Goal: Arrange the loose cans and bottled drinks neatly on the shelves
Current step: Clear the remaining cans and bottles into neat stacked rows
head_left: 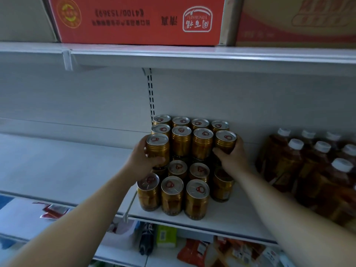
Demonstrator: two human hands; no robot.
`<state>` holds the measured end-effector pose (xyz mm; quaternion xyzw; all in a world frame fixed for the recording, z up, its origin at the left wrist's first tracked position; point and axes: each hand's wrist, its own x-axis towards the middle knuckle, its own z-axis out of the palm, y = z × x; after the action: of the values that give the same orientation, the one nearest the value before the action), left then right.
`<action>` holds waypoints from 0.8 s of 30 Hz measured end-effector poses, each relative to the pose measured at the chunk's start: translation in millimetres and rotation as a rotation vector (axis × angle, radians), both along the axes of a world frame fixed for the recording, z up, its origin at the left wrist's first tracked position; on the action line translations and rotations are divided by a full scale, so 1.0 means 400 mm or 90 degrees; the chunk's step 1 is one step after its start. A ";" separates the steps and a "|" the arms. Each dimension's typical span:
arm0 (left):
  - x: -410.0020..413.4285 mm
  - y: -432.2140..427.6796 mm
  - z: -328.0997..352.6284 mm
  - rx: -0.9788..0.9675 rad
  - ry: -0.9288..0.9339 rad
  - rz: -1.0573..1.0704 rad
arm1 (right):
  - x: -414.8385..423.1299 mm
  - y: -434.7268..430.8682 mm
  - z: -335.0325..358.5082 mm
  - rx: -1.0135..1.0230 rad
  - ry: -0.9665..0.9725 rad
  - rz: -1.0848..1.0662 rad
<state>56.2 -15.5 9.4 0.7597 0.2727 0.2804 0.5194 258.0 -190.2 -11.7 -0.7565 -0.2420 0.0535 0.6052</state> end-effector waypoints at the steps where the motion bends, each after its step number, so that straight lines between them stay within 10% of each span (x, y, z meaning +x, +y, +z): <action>1: 0.001 0.005 -0.005 -0.003 0.003 -0.009 | 0.001 0.000 0.000 -0.002 -0.002 0.001; 24: 0.011 0.020 -0.042 -0.160 -0.037 -0.058 | 0.011 -0.003 -0.034 -0.051 0.043 0.006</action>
<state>60.6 -7.4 -7.5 0.6916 0.2560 0.2421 0.6305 262.4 -191.3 -25.2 -0.7769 -0.2227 0.0917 0.5817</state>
